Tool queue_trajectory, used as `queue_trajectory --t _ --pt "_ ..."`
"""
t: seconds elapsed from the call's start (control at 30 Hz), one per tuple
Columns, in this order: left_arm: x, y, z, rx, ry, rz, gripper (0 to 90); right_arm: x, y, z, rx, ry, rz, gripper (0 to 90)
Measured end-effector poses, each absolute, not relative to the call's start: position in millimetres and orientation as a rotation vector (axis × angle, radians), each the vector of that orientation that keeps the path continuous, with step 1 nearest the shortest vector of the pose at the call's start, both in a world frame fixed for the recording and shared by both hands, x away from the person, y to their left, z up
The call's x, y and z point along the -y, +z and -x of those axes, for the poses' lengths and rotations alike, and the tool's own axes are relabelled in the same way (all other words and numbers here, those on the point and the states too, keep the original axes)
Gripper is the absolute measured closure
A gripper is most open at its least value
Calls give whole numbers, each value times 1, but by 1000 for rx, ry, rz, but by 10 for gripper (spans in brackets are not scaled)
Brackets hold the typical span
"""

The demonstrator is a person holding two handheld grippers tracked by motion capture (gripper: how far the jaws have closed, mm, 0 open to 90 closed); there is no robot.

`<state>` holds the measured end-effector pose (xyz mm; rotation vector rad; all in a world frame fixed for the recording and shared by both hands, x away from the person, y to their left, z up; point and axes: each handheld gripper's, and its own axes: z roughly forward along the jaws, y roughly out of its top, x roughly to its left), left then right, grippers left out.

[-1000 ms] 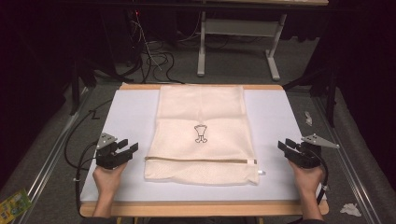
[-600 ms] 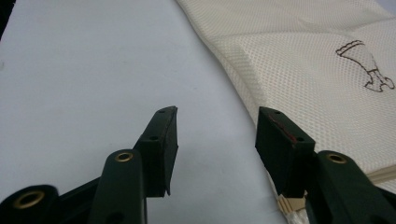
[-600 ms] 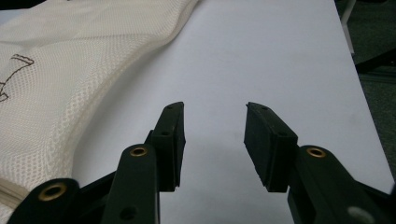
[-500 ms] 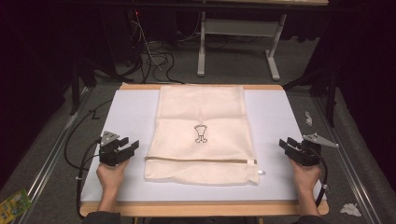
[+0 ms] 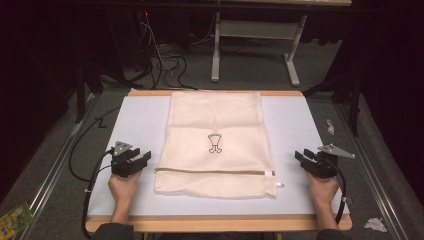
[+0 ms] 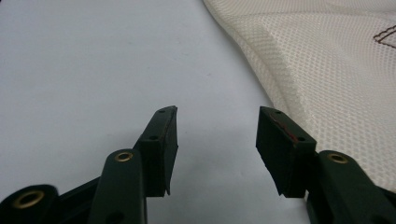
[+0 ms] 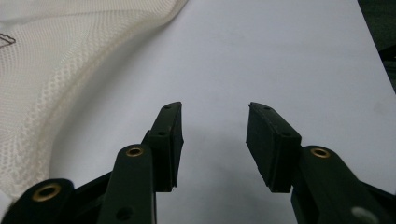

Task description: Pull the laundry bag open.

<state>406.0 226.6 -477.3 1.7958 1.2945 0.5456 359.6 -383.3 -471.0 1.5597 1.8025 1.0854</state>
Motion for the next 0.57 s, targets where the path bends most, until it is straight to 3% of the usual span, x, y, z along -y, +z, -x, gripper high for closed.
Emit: queue_trajectory --t 0.57 --pt "-224 -484 -404 -1292 578 -1792 426 385 -476 -355 -1769 1102 -1548 434"
